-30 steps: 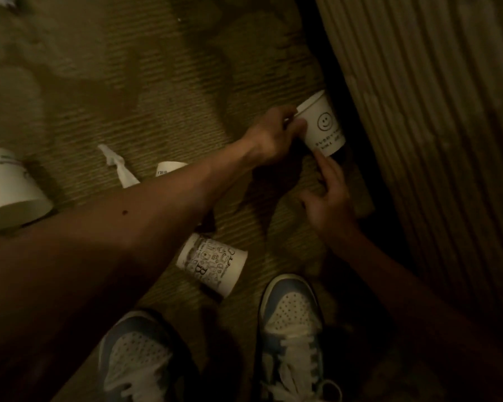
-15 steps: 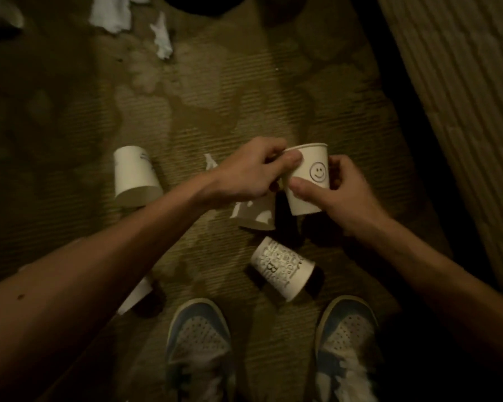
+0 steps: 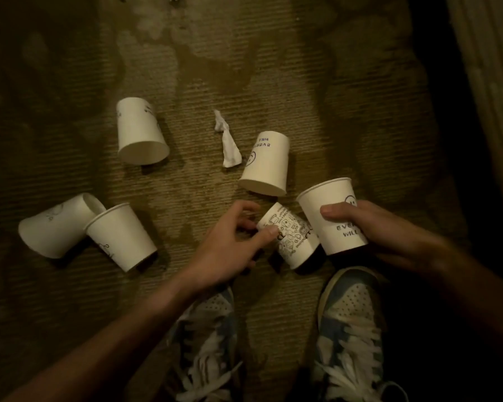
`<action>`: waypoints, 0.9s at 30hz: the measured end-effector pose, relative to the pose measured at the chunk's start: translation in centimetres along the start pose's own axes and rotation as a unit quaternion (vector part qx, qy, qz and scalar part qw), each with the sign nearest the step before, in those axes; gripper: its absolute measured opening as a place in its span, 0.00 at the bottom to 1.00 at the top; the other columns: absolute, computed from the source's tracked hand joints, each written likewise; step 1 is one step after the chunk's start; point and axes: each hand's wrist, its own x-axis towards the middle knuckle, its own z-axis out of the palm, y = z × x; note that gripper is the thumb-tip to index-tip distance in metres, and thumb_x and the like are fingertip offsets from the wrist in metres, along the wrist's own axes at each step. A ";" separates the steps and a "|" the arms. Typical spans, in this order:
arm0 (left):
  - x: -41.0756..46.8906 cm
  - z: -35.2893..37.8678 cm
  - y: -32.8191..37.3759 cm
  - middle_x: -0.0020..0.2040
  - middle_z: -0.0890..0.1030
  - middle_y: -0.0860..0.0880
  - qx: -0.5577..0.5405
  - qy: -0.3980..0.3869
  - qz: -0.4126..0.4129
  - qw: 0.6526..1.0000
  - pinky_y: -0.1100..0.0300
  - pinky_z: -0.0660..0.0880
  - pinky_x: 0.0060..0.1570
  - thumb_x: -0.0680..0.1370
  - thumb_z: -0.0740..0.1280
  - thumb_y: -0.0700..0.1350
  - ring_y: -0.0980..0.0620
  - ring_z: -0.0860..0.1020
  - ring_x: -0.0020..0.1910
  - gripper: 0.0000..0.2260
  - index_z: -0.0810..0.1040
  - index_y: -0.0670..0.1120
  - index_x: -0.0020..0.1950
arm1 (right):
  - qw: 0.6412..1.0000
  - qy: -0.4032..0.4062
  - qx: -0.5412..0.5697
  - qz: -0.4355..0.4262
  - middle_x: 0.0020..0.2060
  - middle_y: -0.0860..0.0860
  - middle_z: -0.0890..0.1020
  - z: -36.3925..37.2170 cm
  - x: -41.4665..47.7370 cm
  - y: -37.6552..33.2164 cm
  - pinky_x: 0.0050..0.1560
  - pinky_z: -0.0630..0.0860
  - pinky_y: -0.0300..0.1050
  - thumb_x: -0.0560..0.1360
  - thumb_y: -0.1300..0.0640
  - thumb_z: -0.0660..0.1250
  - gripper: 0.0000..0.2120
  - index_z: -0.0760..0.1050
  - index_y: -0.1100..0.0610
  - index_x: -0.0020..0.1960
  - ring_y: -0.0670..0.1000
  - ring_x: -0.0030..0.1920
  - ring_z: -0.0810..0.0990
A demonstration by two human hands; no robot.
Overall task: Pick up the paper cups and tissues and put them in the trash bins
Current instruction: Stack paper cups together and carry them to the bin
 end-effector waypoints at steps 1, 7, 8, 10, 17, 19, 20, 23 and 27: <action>0.1 0.6 -0.1 0.50 0.81 0.57 -0.006 -0.011 0.010 1.000 0.58 0.81 0.34 0.71 0.74 0.58 0.55 0.84 0.43 0.16 0.75 0.65 0.56 | 1.000 -0.003 0.019 0.009 0.47 0.60 0.85 0.2 0.1 0.2 0.38 0.81 0.48 0.62 0.47 0.74 0.27 0.78 0.60 0.57 0.55 0.41 0.85; 0.4 2.5 0.3 0.46 0.82 0.55 -0.043 -0.030 0.049 0.997 0.45 0.83 0.41 0.73 0.75 0.50 0.49 0.85 0.41 0.13 0.77 0.58 0.54 | 0.982 -0.070 0.171 0.026 0.51 0.62 0.84 0.9 -0.1 0.4 0.39 0.82 0.49 0.59 0.53 0.77 0.29 0.79 0.61 0.57 0.58 0.47 0.85; 0.3 2.5 0.5 0.47 0.82 0.56 -0.053 -0.039 0.055 0.996 0.44 0.83 0.41 0.72 0.76 0.49 0.47 0.85 0.41 0.13 0.78 0.57 0.54 | 0.974 -0.092 0.204 0.023 0.50 0.62 0.85 0.6 -0.3 0.3 0.39 0.82 0.49 0.56 0.53 0.79 0.29 0.81 0.61 0.55 0.58 0.47 0.86; 0.1 2.4 1.5 0.48 0.81 0.57 -0.075 -0.045 0.079 0.993 0.49 0.83 0.39 0.71 0.76 0.50 0.46 0.85 0.41 0.13 0.78 0.56 0.53 | 0.961 -0.125 0.245 0.006 0.49 0.62 0.85 -0.1 -0.8 -0.2 0.41 0.82 0.51 0.50 0.52 0.84 0.31 0.85 0.61 0.51 0.58 0.47 0.85; 0.5 2.1 6.3 0.45 0.79 0.45 -0.127 0.023 0.164 0.978 0.56 0.81 0.33 0.66 0.74 0.51 0.48 0.83 0.36 0.15 0.77 0.50 0.50 | 0.942 -0.161 0.278 -0.095 0.48 0.57 0.85 -0.4 -1.5 -3.4 0.49 0.82 0.52 0.48 0.49 0.84 0.33 0.85 0.60 0.51 0.55 0.49 0.85; 0.9 1.4 7.4 0.44 0.80 0.46 -0.133 0.021 0.175 0.975 0.57 0.80 0.33 0.70 0.75 0.49 0.49 0.83 0.36 0.14 0.78 0.49 0.53 | 0.909 -0.231 0.328 -0.116 0.51 0.58 0.84 -0.8 -1.4 -4.2 0.56 0.79 0.53 0.58 0.51 0.81 0.29 0.83 0.63 0.56 0.56 0.52 0.84; 1.2 0.8 7.7 0.44 0.81 0.46 -0.121 0.031 0.182 0.975 0.58 0.80 0.33 0.72 0.75 0.48 0.50 0.83 0.36 0.12 0.78 0.50 0.53 | 0.890 -0.266 0.350 -0.119 0.53 0.59 0.84 -1.0 -1.3 -4.5 0.58 0.77 0.54 0.62 0.51 0.79 0.28 0.81 0.63 0.58 0.57 0.55 0.83; 2.9 -1.2 7.9 0.47 0.82 0.51 -0.007 0.152 0.198 0.968 0.63 0.77 0.36 0.76 0.71 0.52 0.57 0.82 0.41 0.09 0.78 0.53 0.54 | 0.912 -0.223 0.316 -0.136 0.52 0.54 0.84 -1.3 -0.8 -4.7 0.59 0.76 0.54 0.58 0.47 0.79 0.29 0.82 0.59 0.56 0.53 0.56 0.82; 5.8 -3.5 6.4 0.59 0.73 0.53 0.087 0.237 0.131 0.959 0.53 0.78 0.54 0.78 0.66 0.57 0.56 0.76 0.54 0.12 0.73 0.59 0.60 | 0.914 -0.160 0.356 -0.115 0.56 0.55 0.82 -0.6 0.5 -4.4 0.59 0.77 0.60 0.54 0.47 0.81 0.34 0.81 0.60 0.56 0.56 0.60 0.80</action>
